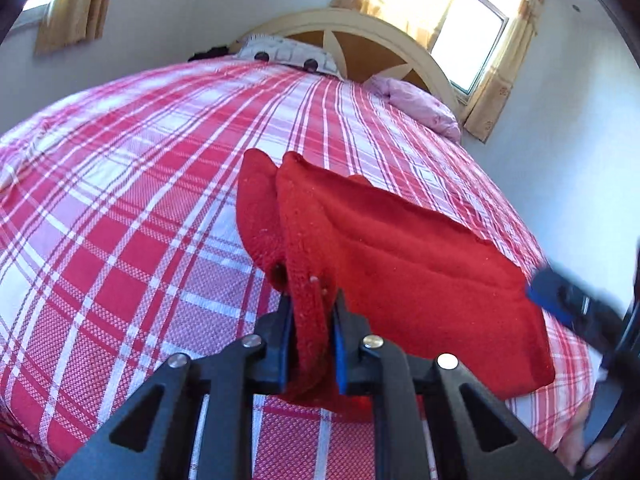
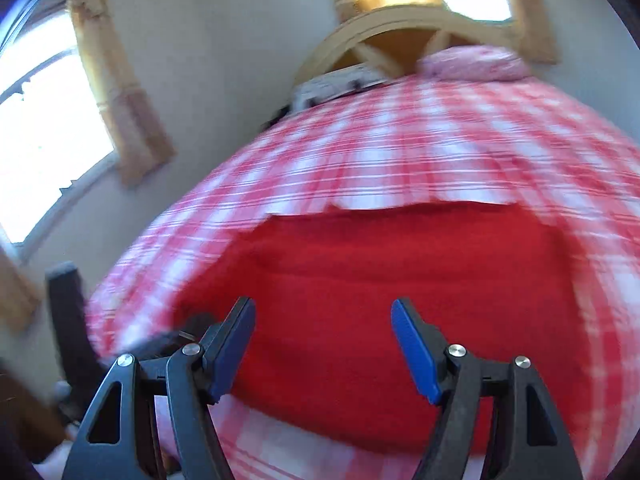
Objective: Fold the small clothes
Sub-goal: 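Grasp the folded sweater edge with the left gripper while the right gripper grasps beside it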
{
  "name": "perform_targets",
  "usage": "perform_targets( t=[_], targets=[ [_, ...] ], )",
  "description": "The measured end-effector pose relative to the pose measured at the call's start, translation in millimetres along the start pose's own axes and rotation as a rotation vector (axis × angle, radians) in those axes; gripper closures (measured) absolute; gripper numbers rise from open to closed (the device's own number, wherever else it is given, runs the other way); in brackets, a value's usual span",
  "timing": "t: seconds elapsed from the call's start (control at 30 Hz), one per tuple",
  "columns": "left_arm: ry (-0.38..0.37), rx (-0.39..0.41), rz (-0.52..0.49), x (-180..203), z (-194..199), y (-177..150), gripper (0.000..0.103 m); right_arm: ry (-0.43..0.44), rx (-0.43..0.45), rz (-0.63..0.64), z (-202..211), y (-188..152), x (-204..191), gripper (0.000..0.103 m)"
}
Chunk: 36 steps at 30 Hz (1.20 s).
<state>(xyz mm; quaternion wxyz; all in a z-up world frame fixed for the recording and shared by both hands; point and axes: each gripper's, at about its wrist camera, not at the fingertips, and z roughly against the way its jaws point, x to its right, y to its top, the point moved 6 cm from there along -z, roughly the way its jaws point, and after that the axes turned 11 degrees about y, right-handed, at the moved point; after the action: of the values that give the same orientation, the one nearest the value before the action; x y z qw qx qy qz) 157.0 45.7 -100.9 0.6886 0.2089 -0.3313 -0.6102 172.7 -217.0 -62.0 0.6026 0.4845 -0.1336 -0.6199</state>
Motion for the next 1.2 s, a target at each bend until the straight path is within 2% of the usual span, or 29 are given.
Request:
perform_targets(
  t=[0.07,0.2,0.3,0.5,0.57,0.63,0.77,0.83,0.9,0.93,0.97,1.03,1.1,1.2],
  targets=[
    [-0.001,0.006,0.014,-2,-2,-1,0.086,0.094,-0.053,-0.016,-25,10,-13,0.032],
    [-0.045,0.005,0.088,-11,-8,-1,0.086,0.156,-0.201,-0.007,-96,29,-44,0.032],
    [-0.064,0.022,0.091,-9,-6,-1,0.086,0.198,-0.299,-0.009,-148,29,-72,0.032],
    [-0.072,0.08,0.039,-5,-2,-9,0.086,0.106,-0.439,0.125,-215,20,-93,0.032],
    [-0.079,0.072,0.049,-7,-7,-11,0.086,0.101,-0.465,0.155,-227,18,-99,0.02],
    [-0.083,0.073,0.052,-8,-9,-12,0.086,0.091,-0.494,0.208,-237,11,-108,0.013],
    [-0.087,0.088,0.04,-5,-6,-14,0.086,-0.042,-0.568,0.35,-255,-4,-112,0.011],
    [-0.091,0.088,0.044,-6,-5,-15,0.086,-0.066,-0.578,0.404,-257,-9,-112,0.012],
    [-0.093,0.081,0.05,-7,-4,-15,0.086,-0.085,-0.584,0.449,-256,-10,-110,0.028],
    [-0.097,0.076,0.055,-8,-3,-15,0.086,-0.104,-0.575,0.45,-254,-7,-106,0.042],
    [-0.099,0.075,0.057,-8,-3,-14,0.086,-0.102,-0.565,0.428,-251,-2,-102,0.057],
    [-0.1,0.077,0.047,-7,2,-14,0.086,-0.059,-0.538,0.323,-240,11,-87,0.077],
    [-0.103,0.082,0.028,-5,5,-8,0.086,0.025,-0.499,0.177,-226,21,-72,0.082],
    [-0.123,0.086,-0.005,4,15,-4,0.086,0.114,-0.417,0.073,-198,28,-67,0.083]
  ],
)
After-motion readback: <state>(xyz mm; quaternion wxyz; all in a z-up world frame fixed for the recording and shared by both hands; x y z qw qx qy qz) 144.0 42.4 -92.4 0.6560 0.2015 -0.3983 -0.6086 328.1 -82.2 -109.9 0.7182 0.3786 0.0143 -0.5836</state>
